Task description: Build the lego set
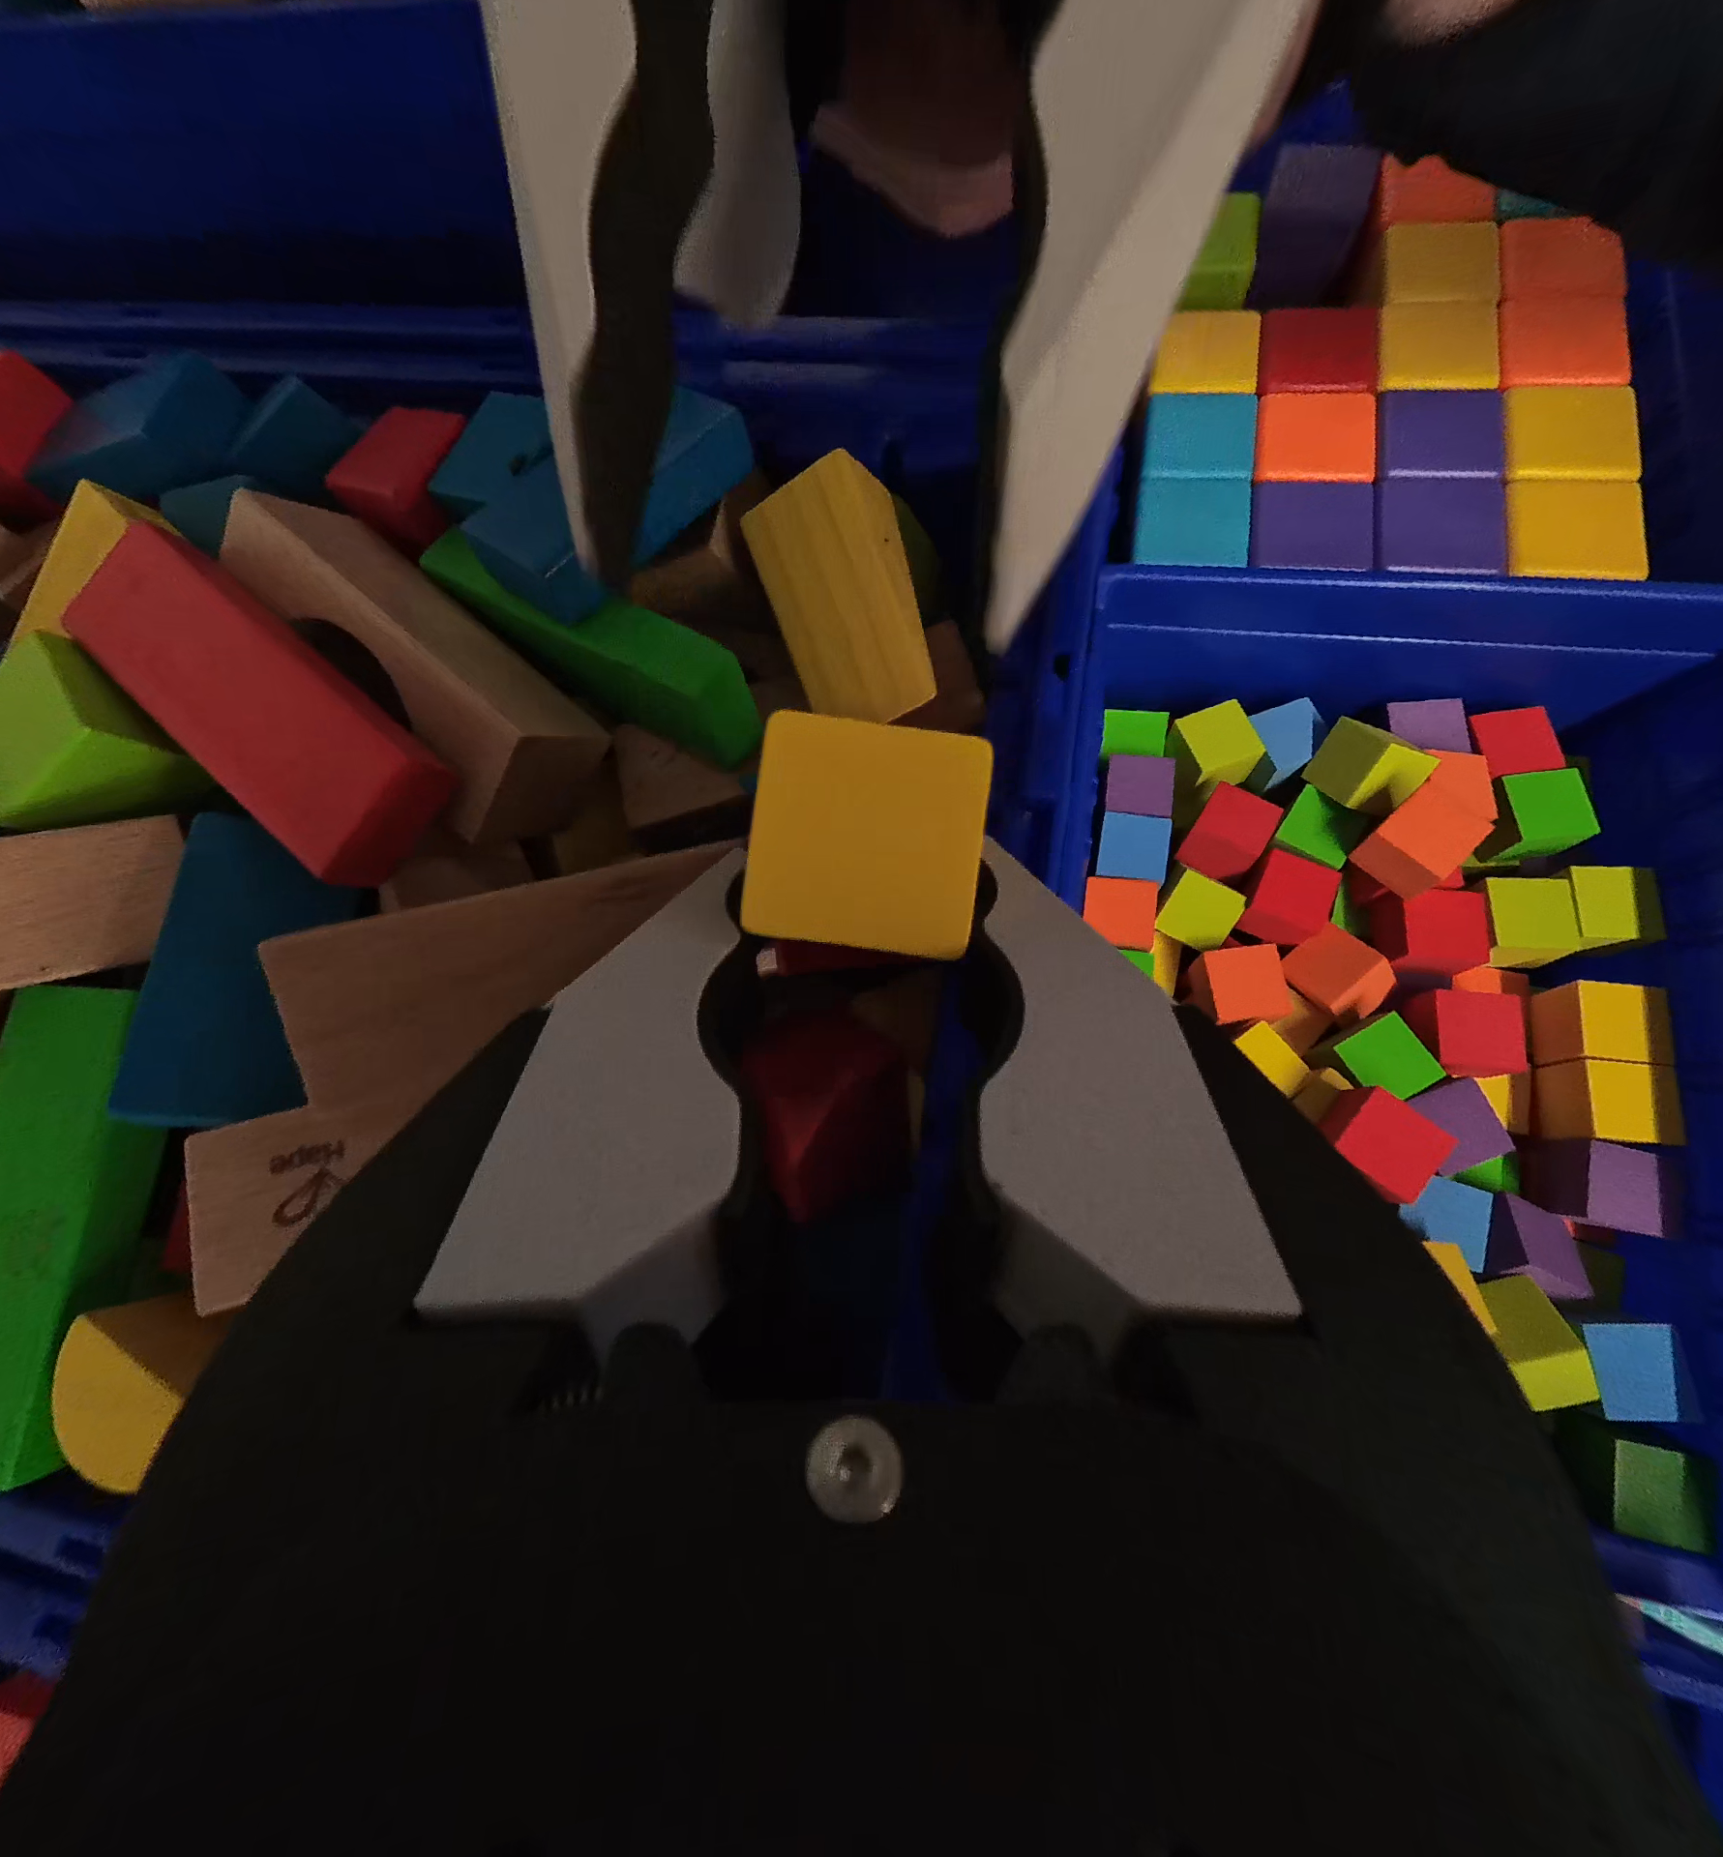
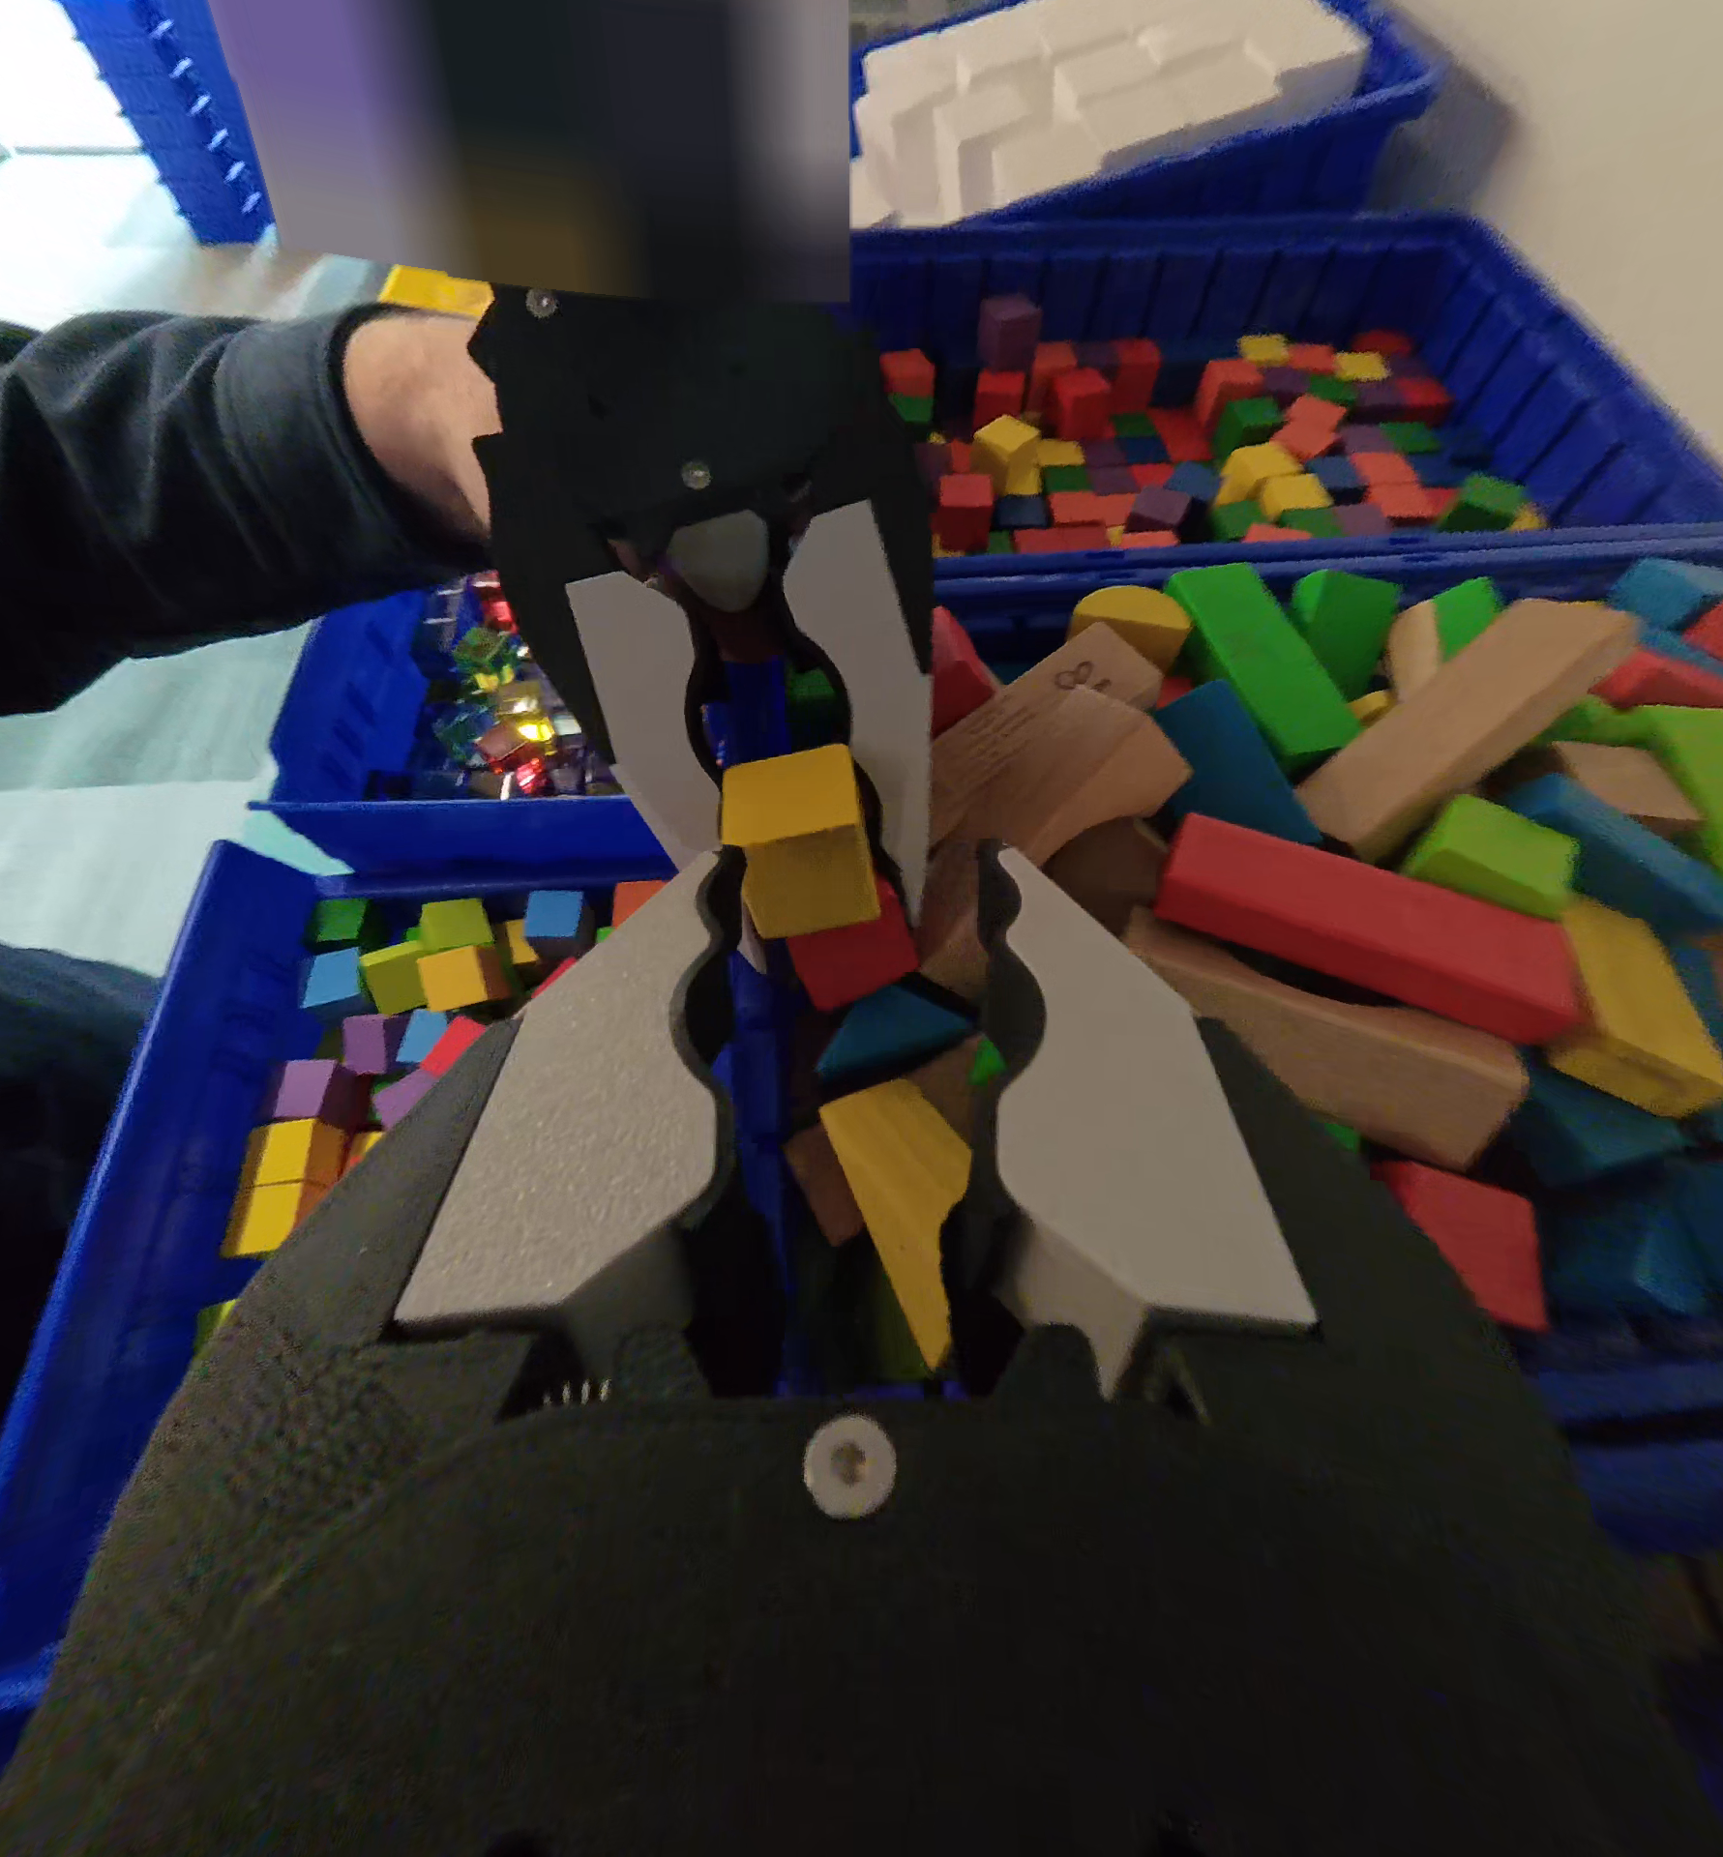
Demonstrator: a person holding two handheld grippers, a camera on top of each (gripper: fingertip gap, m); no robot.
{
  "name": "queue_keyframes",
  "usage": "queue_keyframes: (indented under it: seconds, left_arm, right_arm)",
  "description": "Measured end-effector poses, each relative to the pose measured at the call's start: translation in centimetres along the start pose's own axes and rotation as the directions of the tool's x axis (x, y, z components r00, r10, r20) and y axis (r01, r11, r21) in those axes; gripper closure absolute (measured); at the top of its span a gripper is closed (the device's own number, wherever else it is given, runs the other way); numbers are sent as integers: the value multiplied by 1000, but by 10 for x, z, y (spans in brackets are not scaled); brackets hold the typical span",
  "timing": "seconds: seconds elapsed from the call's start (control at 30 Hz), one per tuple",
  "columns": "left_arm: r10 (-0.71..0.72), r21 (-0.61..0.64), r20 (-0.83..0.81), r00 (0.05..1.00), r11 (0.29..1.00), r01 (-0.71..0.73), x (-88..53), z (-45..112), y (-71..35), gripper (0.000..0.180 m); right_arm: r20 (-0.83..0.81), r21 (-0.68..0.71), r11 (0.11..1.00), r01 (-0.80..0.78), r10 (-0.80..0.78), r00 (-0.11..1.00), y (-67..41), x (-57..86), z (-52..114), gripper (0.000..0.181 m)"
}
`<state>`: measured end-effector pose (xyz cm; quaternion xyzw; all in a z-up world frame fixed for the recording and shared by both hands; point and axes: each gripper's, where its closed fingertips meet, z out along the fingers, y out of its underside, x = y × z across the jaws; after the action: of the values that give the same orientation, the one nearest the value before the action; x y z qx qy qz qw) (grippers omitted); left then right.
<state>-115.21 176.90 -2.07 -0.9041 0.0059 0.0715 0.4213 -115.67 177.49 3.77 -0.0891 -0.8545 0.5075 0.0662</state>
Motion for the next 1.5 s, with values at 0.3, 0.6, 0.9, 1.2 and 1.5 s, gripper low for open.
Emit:
queue_keyframes:
  seconds: [0.3,0.6,0.9,1.2,1.5]
  left_arm:
    - [-3,-35,47,999,999,5,7,-32,9,145]
    - [-57,-41,123,991,997,62,17,-64,35,145]
    - [-101,-53,150,984,993,110,41,-87,67,145]
    - [-116,-69,138,984,990,127,52,-101,98,145]
    - [-132,-38,88,987,990,135,56,-115,122,145]
  right_arm:
    - [-271,-89,996,-25,0,963,20,48,-51,130]
    - [-345,-301,953,4,-113,932,48,66,-28,129]
    - [-404,-307,951,-36,-96,910,34,101,-25,130]
    - [-261,-451,859,-242,132,956,82,105,-30,128]
    - [-303,-558,808,-189,13,953,79,108,-34,144]
